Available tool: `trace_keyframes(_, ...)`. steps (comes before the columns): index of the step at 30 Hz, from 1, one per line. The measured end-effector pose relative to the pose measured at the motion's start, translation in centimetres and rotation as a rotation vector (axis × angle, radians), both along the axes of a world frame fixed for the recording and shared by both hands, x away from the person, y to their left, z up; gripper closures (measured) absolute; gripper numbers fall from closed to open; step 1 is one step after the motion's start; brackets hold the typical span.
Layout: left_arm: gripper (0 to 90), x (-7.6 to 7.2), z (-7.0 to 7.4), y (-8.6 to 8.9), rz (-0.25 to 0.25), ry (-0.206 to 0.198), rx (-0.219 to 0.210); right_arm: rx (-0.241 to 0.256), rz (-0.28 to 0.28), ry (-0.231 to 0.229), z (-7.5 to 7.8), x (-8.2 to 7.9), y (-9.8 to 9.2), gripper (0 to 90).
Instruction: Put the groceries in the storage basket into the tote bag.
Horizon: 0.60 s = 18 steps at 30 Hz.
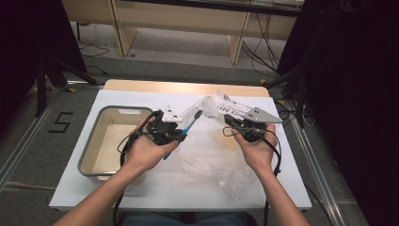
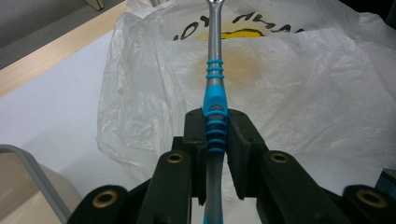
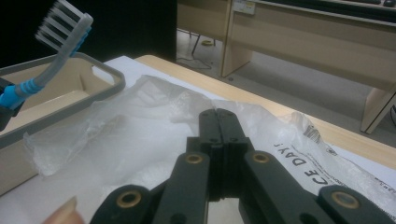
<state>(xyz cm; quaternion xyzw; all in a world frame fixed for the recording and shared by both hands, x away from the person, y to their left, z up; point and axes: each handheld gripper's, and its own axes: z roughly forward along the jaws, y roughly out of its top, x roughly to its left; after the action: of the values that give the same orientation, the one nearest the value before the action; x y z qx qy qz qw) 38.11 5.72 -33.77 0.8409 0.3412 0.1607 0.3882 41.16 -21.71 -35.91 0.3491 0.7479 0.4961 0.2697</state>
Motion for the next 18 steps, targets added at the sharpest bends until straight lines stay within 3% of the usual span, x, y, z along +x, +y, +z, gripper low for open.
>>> trace_keyframes(18, 78.1, -0.1, -1.6, -2.1, -0.035, 0.030, 0.009, 0.006, 0.007, -0.001, 0.0, 0.0, 0.0, 90.0)
